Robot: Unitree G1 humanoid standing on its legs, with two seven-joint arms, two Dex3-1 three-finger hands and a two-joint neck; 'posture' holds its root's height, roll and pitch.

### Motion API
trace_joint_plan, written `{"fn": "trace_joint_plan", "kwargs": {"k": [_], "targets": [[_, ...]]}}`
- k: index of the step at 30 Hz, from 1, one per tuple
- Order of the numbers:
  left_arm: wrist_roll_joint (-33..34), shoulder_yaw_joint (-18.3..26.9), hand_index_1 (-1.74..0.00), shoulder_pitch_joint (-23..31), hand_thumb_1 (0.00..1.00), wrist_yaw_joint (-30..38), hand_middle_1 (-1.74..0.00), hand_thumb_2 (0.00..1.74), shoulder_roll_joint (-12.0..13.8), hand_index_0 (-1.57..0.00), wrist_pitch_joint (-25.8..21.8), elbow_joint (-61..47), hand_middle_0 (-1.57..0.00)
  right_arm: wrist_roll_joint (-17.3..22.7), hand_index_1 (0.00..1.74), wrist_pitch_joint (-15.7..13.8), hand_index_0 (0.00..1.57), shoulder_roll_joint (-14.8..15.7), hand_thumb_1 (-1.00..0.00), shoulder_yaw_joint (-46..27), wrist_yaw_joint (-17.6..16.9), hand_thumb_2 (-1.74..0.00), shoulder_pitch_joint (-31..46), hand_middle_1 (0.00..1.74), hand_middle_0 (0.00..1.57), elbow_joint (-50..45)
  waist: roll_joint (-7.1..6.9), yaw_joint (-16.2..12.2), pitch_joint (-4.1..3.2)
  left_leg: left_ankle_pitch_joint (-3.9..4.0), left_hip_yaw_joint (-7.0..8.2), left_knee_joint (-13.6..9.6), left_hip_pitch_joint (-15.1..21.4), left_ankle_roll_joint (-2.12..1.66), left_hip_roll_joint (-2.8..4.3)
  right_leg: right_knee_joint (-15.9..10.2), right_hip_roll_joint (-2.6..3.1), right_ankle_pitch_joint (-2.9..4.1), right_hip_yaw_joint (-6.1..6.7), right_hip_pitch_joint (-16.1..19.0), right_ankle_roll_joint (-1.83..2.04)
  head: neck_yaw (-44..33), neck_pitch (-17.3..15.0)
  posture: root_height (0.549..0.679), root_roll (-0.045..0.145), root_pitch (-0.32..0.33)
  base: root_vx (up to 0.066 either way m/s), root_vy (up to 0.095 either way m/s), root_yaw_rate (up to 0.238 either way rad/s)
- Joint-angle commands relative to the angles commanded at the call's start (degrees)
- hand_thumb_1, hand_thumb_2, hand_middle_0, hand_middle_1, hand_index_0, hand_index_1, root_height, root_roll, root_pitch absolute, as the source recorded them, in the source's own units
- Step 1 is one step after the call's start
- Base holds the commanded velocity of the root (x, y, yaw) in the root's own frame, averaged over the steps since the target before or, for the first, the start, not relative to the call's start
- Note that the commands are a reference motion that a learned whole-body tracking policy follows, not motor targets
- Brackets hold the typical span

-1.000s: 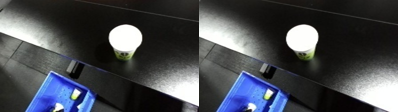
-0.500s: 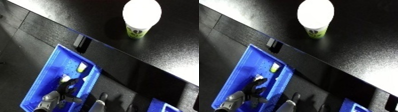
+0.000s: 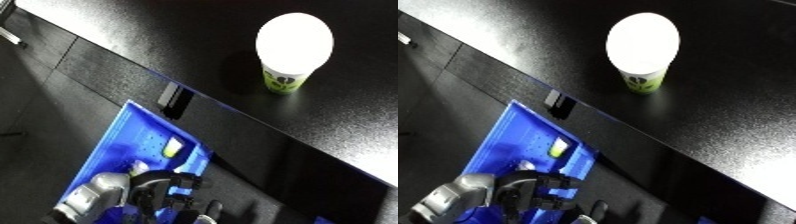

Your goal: Pick up the object and place it into the box

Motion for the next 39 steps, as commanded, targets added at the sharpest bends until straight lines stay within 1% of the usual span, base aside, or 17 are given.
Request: {"fn": "trace_joint_plan", "kwargs": {"k": [2,4,5,7,10,12,16,19,22,25,28,31,34,37,39], "targets": [[-2.6,-0.5,0.0,-1.0,0.0,-1.4,0.0,0.0,1.1,0.0,2.3,-5.3,0.0,1.3,0.0,0.0,0.0,0.1,0.0,0.0,-0.3,0.0,0.1,0.0,0.0,0.1,0.09,0.4,0.0,-0.14,-0.26,0.1,-0.1,0.0,-0.2,0.1,-0.15,0.09,-0.24,0.0,0.01,1.0,0.1,0.628,0.032,-0.012,0.006,-0.049,0.153],[-6.0,-0.5,0.0,-1.6,0.0,-1.4,0.0,0.0,1.6,0.0,3.7,-9.9,0.0,2.2,0.0,-0.1,0.0,0.3,0.0,-0.2,-0.6,0.0,0.3,0.0,0.0,0.3,0.12,0.8,0.0,-0.3,-0.53,0.3,-0.1,0.0,-0.45,0.2,-0.29,0.17,-0.52,0.1,0.0,2.1,0.4,0.628,0.03,-0.013,0.015,-0.047,0.135],[-8.2,-0.3,0.0,-1.8,0.0,-1.2,0.0,0.0,1.5,0.0,4.0,-11.6,0.0,2.5,0.0,-0.3,0.0,0.5,0.0,-0.3,-0.6,0.0,0.4,0.0,0.0,0.3,0.12,0.9,0.0,-0.34,-0.66,0.3,-0.2,0.0,-0.57,0.2,-0.33,0.22,-0.62,0.1,-0.01,2.6,0.4,0.628,0.03,-0.013,0.02,-0.041,0.105],[-15.1,1.3,0.0,-1.6,0.0,-0.1,0.0,0.0,0.4,0.0,4.8,-14.8,0.0,2.9,0.0,-0.5,0.0,0.8,0.0,-0.5,-0.7,0.0,0.7,0.0,0.0,0.4,0.05,1.3,0.0,-0.48,-0.91,0.4,-0.1,-0.02,-0.82,0.3,-0.38,0.21,-0.79,0.1,-0.09,3.3,0.4,0.627,0.029,-0.014,0.024,-0.039,0.092],[-27.2,4.7,0.0,-1.4,0.0,2.9,0.0,0.0,-3.3,0.0,4.7,-17.4,0.0,2.8,0.0,-1.2,0.0,1.8,0.0,-1.1,-0.4,0.0,1.1,0.0,0.0,1.3,-0.38,1.8,0.0,-0.69,-1.22,0.4,0.1,0.03,-1.17,0.5,-0.39,0.07,-0.92,0.2,-0.26,4.2,0.0,0.627,0.028,-0.017,0.03,-0.042,0.072],[-33.0,6.9,0.0,-1.8,0.0,5.0,0.0,0.0,-6.1,0.0,3.9,-17.7,0.0,2.6,0.0,-1.7,0.0,2.5,0.0,-1.5,0.0,0.0,1.2,0.0,0.0,2.1,-0.83,2.1,0.0,-0.78,-1.38,0.3,0.3,0.06,-1.35,0.6,-0.36,-0.04,-0.99,0.1,-0.4,4.5,-0.6,0.626,0.027,-0.019,0.033,-0.046,0.052],[-40.3,11.2,0.0,-2.8,0.0,7.5,0.0,0.0,-10.6,0.0,2.2,-17.5,0.0,2.3,0.0,-2.2,0.0,3.6,0.0,-2.2,0.8,0.0,1.4,0.0,0.0,3.1,-1.6,2.4,0.0,-0.84,-1.62,0.3,0.6,-0.04,-1.48,1.0,-0.19,-0.31,-1.09,0.2,-0.69,4.0,-1.6,0.625,0.025,-0.024,0.034,-0.032,0.0],[-44.2,13.9,0.0,-3.5,0.0,9.9,0.0,0.0,-13.1,0.0,0.2,-18.1,0.0,1.7,0.0,-2.3,0.0,4.2,0.0,-2.5,1.2,0.0,1.7,0.0,0.0,3.2,-2.08,2.4,0.0,-0.84,-1.7,0.1,1.0,-0.12,-1.37,1.2,-0.09,-0.5,-1.09,0.3,-0.82,3.0,-2.0,0.624,0.025,-0.027,0.034,-0.008,-0.05],[-47.1,16.6,0.0,-4.0,0.0,13.0,0.0,0.0,-15.7,0.0,-2.5,-18.1,0.0,0.8,0.0,-2.2,0.0,4.8,0.0,-2.9,1.4,0.0,2.0,0.0,0.0,3.2,-2.48,2.3,0.0,-0.76,-1.66,-0.2,1.6,-0.11,-1.23,1.2,0.01,-0.67,-1.02,0.6,-0.95,1.9,-2.5,0.624,0.024,-0.03,0.024,0.004,-0.064],[-47.1,19.5,0.0,-4.6,0.0,16.6,0.0,0.0,-17.3,0.0,-6.1,-17.2,0.0,-0.1,0.0,-2.1,0.0,5.2,0.0,-3.4,1.9,0.0,2.3,0.0,0.0,3.4,-2.83,2.1,0.0,-0.71,-1.55,-0.4,2.1,-0.1,-1.07,1.3,0.01,-0.77,-0.97,0.8,-1.05,1.7,-3.1,0.624,0.024,-0.035,0.019,0.003,-0.054],[-43.4,22.6,0.0,-5.2,0.0,21.2,0.0,0.0,-17.7,0.0,-11.7,-16.0,0.0,-0.6,0.0,-2.3,0.0,5.6,0.0,-3.7,2.2,0.0,2.8,0.0,0.0,3.2,-3.07,2.1,0.0,-0.64,-1.45,-0.4,2.3,-0.17,-0.91,1.4,-0.04,-0.85,-0.96,1.0,-1.1,2.2,-3.5,0.624,0.025,-0.039,0.012,0.005,-0.05],[-37.6,26.0,0.0,-5.4,0.0,26.9,0.0,0.0,-17.4,0.0,-17.9,-14.2,0.0,-1.1,0.0,-2.2,0.0,5.8,0.0,-4.0,2.2,0.0,3.5,0.0,0.0,2.6,-3.12,2.1,0.0,-0.45,-1.47,-0.6,2.7,-0.28,-0.84,1.4,-0.06,-0.9,-0.88,1.3,-1.1,2.8,-3.7,0.625,0.026,-0.042,0.009,0.016,-0.036],[-30.7,29.3,0.0,-5.6,0.0,32.6,0.0,0.0,-16.4,0.0,-22.5,-12.1,0.0,-1.3,0.0,-1.8,0.0,5.8,0.0,-4.3,2.1,0.0,4.0,0.0,0.0,2.1,-2.96,2.0,0.0,-0.28,-1.49,-0.8,3.0,-0.32,-0.89,1.4,-0.16,-0.98,-0.75,1.5,-1.12,2.9,-3.7,0.625,0.027,-0.047,0.008,0.028,-0.024],[-22.9,31.4,0.0,-6.8,0.0,37.5,0.0,0.0,-15.4,0.0,-26.3,-10.8,0.0,-1.3,0.0,-1.6,0.0,5.6,0.0,-4.3,2.1,0.0,4.0,0.0,0.0,1.8,-2.76,1.7,0.0,-0.23,-1.39,-0.8,3.1,-0.28,-1.02,1.5,-0.18,-1.04,-0.56,1.5,-1.15,3.1,-3.4,0.625,0.028,-0.05,-0.002,0.025,-0.028],[-17.7,32.0,0.0,-7.8,0.0,39.9,0.0,0.0,-14.6,0.0,-29.1,-10.4,0.0,-1.1,0.0,-1.7,0.0,5.5,0.0,-4.1,2.3,0.0,3.9,0.0,0.0,1.9,-2.66,1.6,0.0,-0.22,-1.26,-0.9,3.1,-0.26,-1.06,1.6,-0.14,-1.05,-0.44,1.5,-1.13,3.4,-3.1,0.625,0.028,-0.05,-0.011,0.017,-0.051]]}}
